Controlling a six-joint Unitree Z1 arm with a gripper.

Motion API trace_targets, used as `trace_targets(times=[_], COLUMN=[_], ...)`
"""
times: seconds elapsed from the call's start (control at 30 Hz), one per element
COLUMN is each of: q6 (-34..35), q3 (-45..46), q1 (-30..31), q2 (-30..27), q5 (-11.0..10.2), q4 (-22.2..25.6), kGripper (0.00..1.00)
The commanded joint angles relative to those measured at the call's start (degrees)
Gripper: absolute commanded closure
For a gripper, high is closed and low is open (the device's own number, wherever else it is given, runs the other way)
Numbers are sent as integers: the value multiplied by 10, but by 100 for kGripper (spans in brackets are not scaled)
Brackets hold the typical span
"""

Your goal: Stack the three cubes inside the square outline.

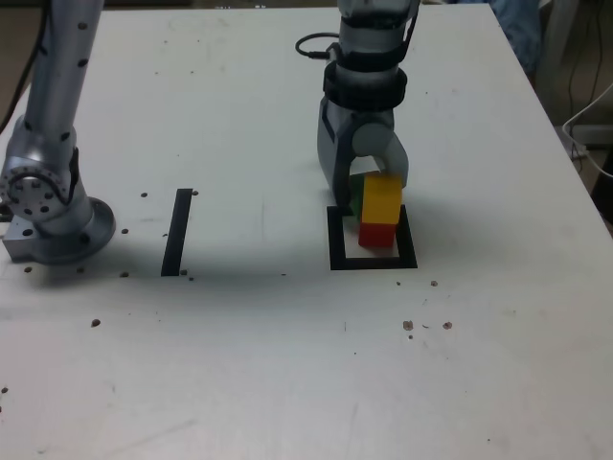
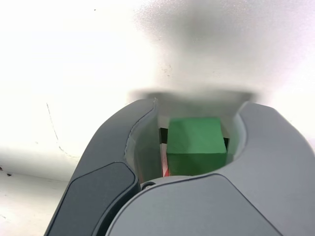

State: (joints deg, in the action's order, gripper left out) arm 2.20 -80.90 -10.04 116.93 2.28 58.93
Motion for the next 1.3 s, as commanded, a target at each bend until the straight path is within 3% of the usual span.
trace_targets(times=[0.0,0.27,0.63,1.0,1.27], q6=[-3,-6,-49,-89,-86], q3=[1,-1,-40,-103,-174], q1=[1,1,-22,-30,19], q2=[-2,-8,-30,-77,-87], q5=[-1,-11,-50,-53,-53], q4=[-1,1,25,121,208], kGripper=[74,74,74,74,74])
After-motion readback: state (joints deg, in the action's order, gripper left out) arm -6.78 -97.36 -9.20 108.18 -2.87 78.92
